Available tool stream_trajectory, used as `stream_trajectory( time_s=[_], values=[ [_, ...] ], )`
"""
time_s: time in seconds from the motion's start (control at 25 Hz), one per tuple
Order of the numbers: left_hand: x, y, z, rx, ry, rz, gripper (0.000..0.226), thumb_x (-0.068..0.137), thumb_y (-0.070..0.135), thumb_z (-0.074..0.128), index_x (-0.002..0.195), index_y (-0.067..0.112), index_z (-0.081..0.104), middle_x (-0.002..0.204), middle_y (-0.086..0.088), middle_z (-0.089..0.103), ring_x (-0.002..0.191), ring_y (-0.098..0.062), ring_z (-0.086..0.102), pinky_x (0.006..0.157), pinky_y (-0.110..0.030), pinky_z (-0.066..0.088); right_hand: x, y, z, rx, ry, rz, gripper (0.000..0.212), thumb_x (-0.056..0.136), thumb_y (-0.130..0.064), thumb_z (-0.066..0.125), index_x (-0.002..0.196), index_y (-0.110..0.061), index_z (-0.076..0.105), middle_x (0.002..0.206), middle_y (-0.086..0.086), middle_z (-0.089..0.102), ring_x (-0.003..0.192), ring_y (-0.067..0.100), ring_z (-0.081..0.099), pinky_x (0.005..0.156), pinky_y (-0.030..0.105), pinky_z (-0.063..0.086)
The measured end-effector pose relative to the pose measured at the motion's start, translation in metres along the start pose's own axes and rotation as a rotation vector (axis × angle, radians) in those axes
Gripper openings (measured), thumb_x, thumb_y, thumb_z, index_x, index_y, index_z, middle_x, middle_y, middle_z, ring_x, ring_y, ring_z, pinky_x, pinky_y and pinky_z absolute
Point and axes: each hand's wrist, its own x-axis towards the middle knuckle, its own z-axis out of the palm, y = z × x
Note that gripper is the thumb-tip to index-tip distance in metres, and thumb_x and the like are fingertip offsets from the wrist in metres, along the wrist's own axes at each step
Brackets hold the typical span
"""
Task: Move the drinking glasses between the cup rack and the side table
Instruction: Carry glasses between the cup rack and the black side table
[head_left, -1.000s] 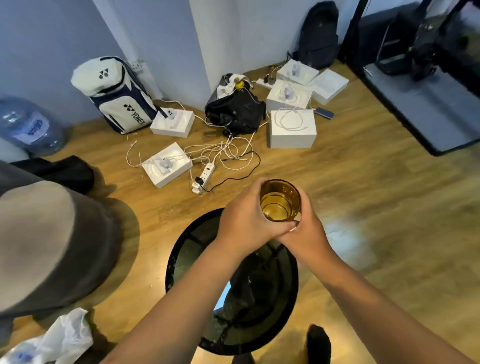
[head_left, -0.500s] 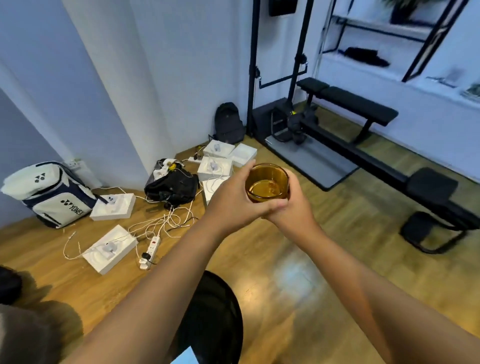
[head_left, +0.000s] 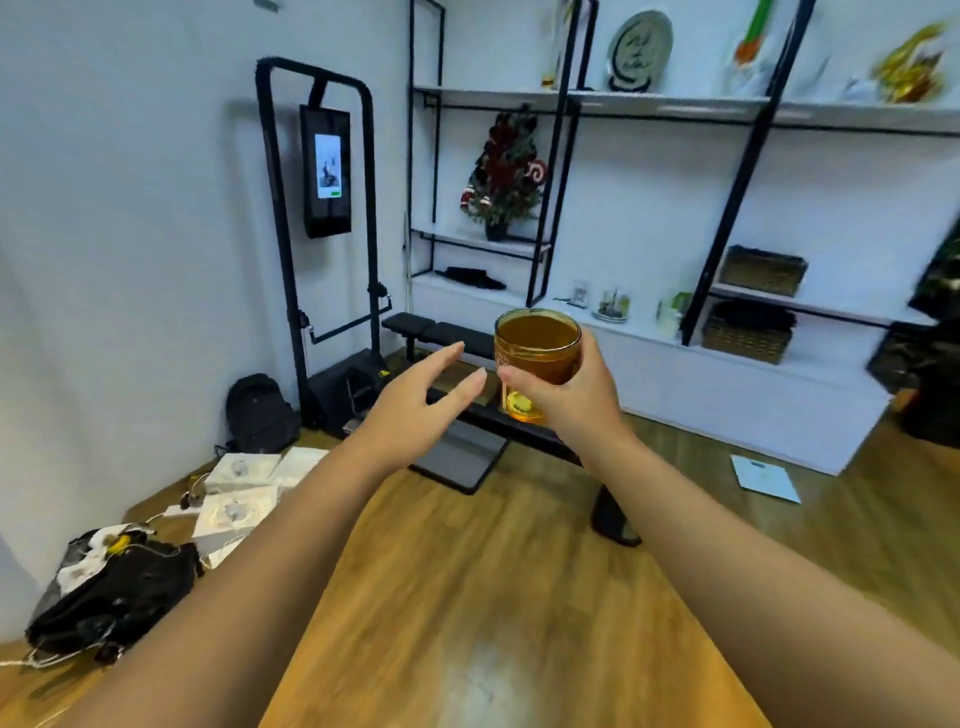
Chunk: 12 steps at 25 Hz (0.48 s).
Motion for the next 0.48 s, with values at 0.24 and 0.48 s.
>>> stream_trajectory(
  time_s=[0.24, 0.48],
  values=[
    [0.052, 0.085, 0.074, -0.030, -0.117, 0.128, 0.071, 0.098, 0.065, 0.049, 0.160, 0.032, 0.036, 0.162, 0.014, 0.039, 0.149, -0.006, 0.035, 0.113, -0.025, 0.029, 0.013, -0.025, -0.116, -0.028, 0.148, 0.027, 0.072, 0.072, -0.047, 0.093, 0.131, -0.036, 0.054, 0.123, -0.014, 0.067, 0.113, 0.008, 0.065, 0.085, 0.025, 0.056],
    [0.101, 0.154, 0.176, -0.114, -0.194, 0.213, 0.057, 0.104, 0.058, 0.040, 0.156, 0.036, 0.042, 0.158, 0.014, 0.046, 0.146, -0.004, 0.039, 0.122, -0.034, 0.033, 0.028, -0.009, -0.235, -0.116, 0.230, 0.031, 0.071, 0.071, -0.049, 0.093, 0.129, -0.036, 0.053, 0.121, -0.012, 0.066, 0.112, 0.010, 0.064, 0.087, 0.029, 0.059]
  ],
)
